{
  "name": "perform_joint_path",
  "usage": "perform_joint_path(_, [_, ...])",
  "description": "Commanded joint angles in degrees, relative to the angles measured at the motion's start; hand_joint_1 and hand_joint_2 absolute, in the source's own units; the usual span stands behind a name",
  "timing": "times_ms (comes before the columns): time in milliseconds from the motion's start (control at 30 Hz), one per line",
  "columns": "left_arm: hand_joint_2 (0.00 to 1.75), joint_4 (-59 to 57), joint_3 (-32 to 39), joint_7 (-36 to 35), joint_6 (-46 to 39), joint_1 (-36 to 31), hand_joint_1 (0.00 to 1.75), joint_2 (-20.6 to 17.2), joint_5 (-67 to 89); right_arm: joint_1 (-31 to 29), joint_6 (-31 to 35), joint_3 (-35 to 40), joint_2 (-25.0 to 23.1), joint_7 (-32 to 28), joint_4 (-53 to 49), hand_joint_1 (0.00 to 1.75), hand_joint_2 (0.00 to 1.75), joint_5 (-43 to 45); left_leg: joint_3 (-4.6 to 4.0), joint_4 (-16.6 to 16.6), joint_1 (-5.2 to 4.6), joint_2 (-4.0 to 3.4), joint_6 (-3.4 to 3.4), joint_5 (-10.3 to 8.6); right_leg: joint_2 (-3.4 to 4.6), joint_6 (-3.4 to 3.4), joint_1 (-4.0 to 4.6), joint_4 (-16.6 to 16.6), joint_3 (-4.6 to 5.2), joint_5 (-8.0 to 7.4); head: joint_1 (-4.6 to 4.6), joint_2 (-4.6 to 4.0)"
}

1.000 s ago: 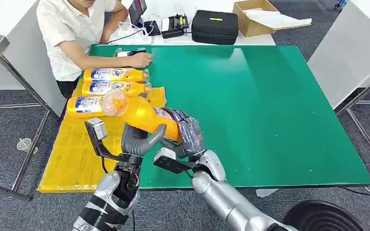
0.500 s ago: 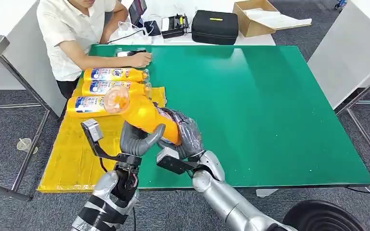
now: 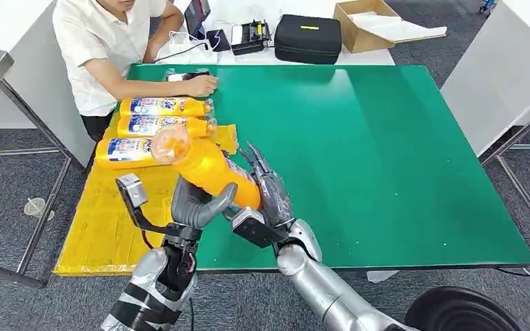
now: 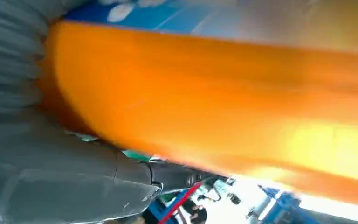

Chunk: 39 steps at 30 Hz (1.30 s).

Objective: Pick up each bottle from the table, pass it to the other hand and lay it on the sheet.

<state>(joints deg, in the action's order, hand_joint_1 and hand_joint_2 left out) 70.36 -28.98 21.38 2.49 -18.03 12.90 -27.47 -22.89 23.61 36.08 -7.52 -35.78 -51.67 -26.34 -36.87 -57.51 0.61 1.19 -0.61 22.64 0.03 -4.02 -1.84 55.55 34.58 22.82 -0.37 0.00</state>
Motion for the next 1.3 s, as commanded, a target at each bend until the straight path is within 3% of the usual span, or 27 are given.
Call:
perform_joint_path(33, [1.75, -0.1, -2.0, -0.9, -11.1, -2.3, 1.75, -7.6, 15.4, 2.8, 16.4, -14.3, 1.1, -2.8, 6.3, 0.00, 0.00, -3.2, 0.49, 0.1, 0.05, -0.05, 0.01, 0.16, -0.06, 0.28, 0.10, -0.1, -0.53, 0.15, 0.00, 0.00])
perform_joint_path(67, [1.75, 0.3, -1.4, -1.0, -12.1, -2.4, 1.75, -8.6, 18.0, 4.0, 16.4, -21.1, -0.2, -4.1, 6.0, 0.00, 0.00, -6.8, 0.34, 0.1, 0.02, -0.02, 0.01, 0.07, -0.06, 0.20, 0.06, -0.1, -0.36, 0.08, 0.00, 0.00])
perform_joint_path(133, [1.75, 0.8, -0.4, -1.1, -12.0, -2.2, 1.75, -9.3, 18.7, 4.6, 16.4, -23.1, 0.0, -4.2, 5.5, 0.00, 0.00, -7.7, 0.39, 0.1, 0.00, 0.00, 0.02, 0.07, -0.09, 0.23, 0.04, -0.1, -0.41, 0.10, 0.00, 0.00])
perform_joint_path(200, [1.75, 1.8, 0.7, -2.1, -12.7, -1.8, 1.75, -10.5, 22.4, 7.2, 16.4, -32.8, -2.1, -4.2, 0.6, 0.00, 0.00, -15.7, 0.41, 0.1, 0.01, -0.09, 0.02, 0.10, -0.01, 0.24, 0.07, -0.1, -0.41, 0.10, 0.00, 0.00])
perform_joint_path(267, [1.75, 3.1, 1.4, -2.5, -14.5, -1.3, 1.75, -12.7, 28.1, 9.9, 16.4, -35.8, -2.0, -4.2, -4.7, 0.00, 0.00, -15.0, 0.51, 0.0, 0.06, -0.14, 0.06, 0.19, 0.00, 0.37, 0.13, 0.0, -0.48, 0.19, -0.02, 0.00])
perform_joint_path(300, [1.75, 3.8, 1.9, -4.1, -17.8, -1.5, 1.75, -15.5, 36.7, 12.8, 16.4, -38.1, -1.8, -4.2, -10.8, 0.00, 0.00, -15.2, 0.60, 0.0, 0.10, -0.15, 0.08, 0.25, -0.01, 0.45, 0.19, 0.0, -0.58, 0.24, -0.02, 0.00])
perform_joint_path(367, [1.75, 4.1, 4.7, -5.3, -17.6, -1.6, 1.75, -17.5, 39.1, 14.9, 16.4, -37.5, -0.4, -4.2, -14.1, 0.00, 0.00, -12.5, 0.40, 0.0, 0.07, -0.01, 0.03, 0.21, -0.13, 0.33, 0.15, 0.0, -0.45, 0.23, 0.00, 0.00])
perform_joint_path(500, [1.75, 4.6, 10.0, -5.7, -16.5, -2.7, 1.75, -17.5, 44.3, 17.0, 16.4, -32.1, 1.9, -4.2, -13.9, 0.00, 0.00, -10.5, 0.18, 0.0, 0.06, -0.10, 0.02, 0.11, 0.02, 0.18, 0.10, 0.0, -0.18, 0.10, -0.02, 0.00])
perform_joint_path(533, [1.75, 3.8, 9.9, -5.9, -18.1, -3.5, 1.75, -17.8, 48.7, 17.0, 16.4, -30.3, 2.1, -4.2, -13.4, 0.00, 0.00, -9.8, 0.57, -0.1, 0.12, -0.26, 0.03, 0.38, 0.08, 0.39, 0.21, 0.1, -0.57, 0.32, 0.00, 0.00])
perform_joint_path(567, [1.75, 0.3, 7.9, -9.5, -21.9, -5.7, 1.75, -19.6, 61.3, 16.6, 16.4, -27.4, 2.5, -4.2, -12.8, 0.00, 0.00, -9.1, 0.25, 0.0, 0.11, -0.15, 0.03, 0.17, 0.04, 0.25, 0.17, 0.0, -0.25, 0.14, -0.02, 0.00])
perform_joint_path(667, [1.75, -8.8, 8.0, -10.2, -20.4, -10.2, 1.75, -19.9, 67.2, 15.7, 16.4, -24.6, 2.2, -4.2, -12.3, 0.00, 0.00, -7.7, 0.34, -0.1, 0.11, -0.15, 0.05, 0.19, 0.00, 0.34, 0.18, 0.1, -0.31, 0.19, 0.00, 0.00])
perform_joint_path(700, [1.75, -9.9, 8.5, -9.9, -20.4, -10.6, 1.75, -19.5, 66.9, 15.4, 16.4, -24.1, 2.1, -4.2, -12.0, 0.00, 1.75, -7.1, 0.19, 0.0, 0.08, -0.15, 0.05, 0.09, 0.04, 0.25, 0.13, 0.0, -0.13, 0.09, 0.00, 0.00])
perform_joint_path(967, [1.75, -11.8, 7.3, -10.7, -21.0, -11.5, 1.75, -19.7, 71.3, 14.8, 16.4, -23.7, 2.5, -4.2, -10.4, 0.00, 1.75, -5.5, 0.28, 0.0, 0.09, -0.13, 0.07, 0.10, -0.05, 0.28, 0.14, 0.0, -0.24, 0.13, 0.00, 0.00])
perform_joint_path(1100, [1.75, -22.5, 1.8, -15.5, -7.2, -18.0, 1.75, -21.1, 78.9, 14.3, 16.4, -22.1, 3.7, -4.2, -9.2, 0.00, 1.75, -1.1, 0.42, -0.1, 0.13, -0.15, 0.09, 0.16, -0.04, 0.38, 0.19, 0.0, -0.40, 0.19, 0.00, 0.00])
perform_joint_path(1300, [1.75, -37.5, -1.3, -15.5, 4.9, -25.0, 1.75, -16.2, 77.4, 12.1, 16.4, -18.4, 4.5, -4.2, -7.7, 0.00, 1.75, 3.0, 0.14, 0.0, 0.08, -0.06, 0.07, -0.02, -0.09, 0.21, 0.11, 0.0, -0.08, 0.03, 0.00, 0.00])
